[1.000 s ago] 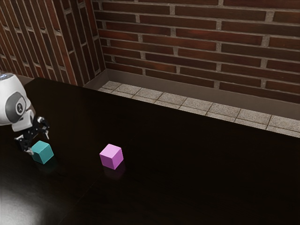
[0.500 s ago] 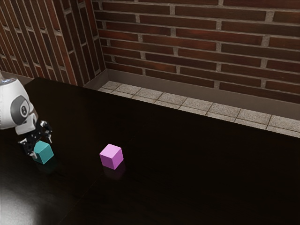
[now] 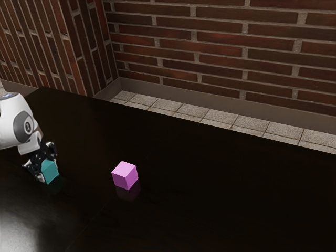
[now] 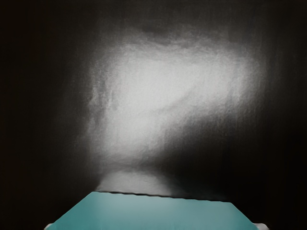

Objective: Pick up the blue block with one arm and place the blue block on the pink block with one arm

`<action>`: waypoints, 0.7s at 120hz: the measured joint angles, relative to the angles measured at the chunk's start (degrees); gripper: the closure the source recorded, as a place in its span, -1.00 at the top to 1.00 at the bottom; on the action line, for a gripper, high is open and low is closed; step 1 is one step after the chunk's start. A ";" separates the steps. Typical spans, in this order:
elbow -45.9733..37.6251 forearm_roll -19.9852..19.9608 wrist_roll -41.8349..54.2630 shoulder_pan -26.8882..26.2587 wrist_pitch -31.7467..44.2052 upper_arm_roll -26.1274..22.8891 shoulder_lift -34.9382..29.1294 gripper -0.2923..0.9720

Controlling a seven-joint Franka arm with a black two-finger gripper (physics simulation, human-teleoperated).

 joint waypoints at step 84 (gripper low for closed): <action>4.14 0.15 -6.55 -4.24 -12.81 -10.43 -9.31 0.07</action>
